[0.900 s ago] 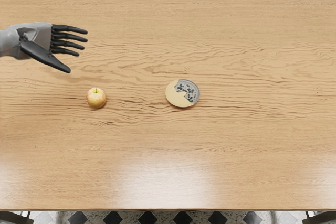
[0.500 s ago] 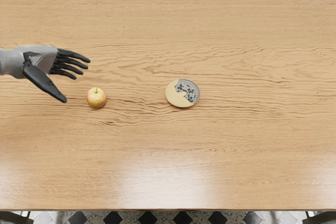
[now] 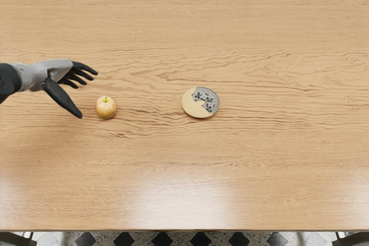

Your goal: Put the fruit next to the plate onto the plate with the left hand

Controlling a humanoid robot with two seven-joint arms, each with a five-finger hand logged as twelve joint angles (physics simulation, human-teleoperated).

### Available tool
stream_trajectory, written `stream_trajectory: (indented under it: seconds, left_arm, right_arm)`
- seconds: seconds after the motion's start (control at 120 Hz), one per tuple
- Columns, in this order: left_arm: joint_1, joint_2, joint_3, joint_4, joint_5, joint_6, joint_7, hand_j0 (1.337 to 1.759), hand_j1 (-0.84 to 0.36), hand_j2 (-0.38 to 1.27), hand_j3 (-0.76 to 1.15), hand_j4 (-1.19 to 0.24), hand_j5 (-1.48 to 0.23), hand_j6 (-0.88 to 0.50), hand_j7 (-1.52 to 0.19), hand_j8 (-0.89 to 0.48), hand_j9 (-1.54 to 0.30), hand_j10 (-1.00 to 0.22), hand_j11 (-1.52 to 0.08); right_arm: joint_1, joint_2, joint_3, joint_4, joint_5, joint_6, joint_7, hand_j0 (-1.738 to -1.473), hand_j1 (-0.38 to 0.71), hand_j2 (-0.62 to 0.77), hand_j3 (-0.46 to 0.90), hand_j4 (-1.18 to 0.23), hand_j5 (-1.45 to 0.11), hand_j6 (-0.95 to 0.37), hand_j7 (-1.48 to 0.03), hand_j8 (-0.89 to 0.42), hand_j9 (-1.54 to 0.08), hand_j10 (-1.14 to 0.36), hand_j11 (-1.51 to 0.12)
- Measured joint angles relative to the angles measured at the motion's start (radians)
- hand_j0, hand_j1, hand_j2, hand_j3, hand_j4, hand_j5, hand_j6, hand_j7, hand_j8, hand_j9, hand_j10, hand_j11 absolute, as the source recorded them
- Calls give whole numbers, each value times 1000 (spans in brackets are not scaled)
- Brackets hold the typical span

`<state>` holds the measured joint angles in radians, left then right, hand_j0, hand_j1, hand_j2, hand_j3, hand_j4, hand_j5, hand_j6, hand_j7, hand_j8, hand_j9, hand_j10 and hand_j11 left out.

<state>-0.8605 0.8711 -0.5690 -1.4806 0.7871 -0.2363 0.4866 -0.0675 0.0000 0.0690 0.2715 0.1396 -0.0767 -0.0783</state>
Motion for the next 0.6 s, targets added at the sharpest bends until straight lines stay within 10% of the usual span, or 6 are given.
stream_trajectory:
  seconds: [0.192, 0.6]
  left_arm:
    - [-24, -69, 65, 0, 70, 120, 103, 1658, 58, 52, 0, -249, -319, -250, -319, -249, -318, -248, -318]
    - [-158, -217, 229, 89, 86, 239, 124, 1658, 56, 52, 0, -250, -320, -250, -320, -250, -320, -249, -320]
  right_arm:
    - [0, 0, 0, 0, 0, 0, 0, -1658, -305, -7, 0, -36, -47, -36, -47, -36, -47, -36, -47]
    - [0, 0, 0, 0, 0, 0, 0, -1658, -305, -7, 0, -36, -47, -36, -47, -36, -47, -36, -47]
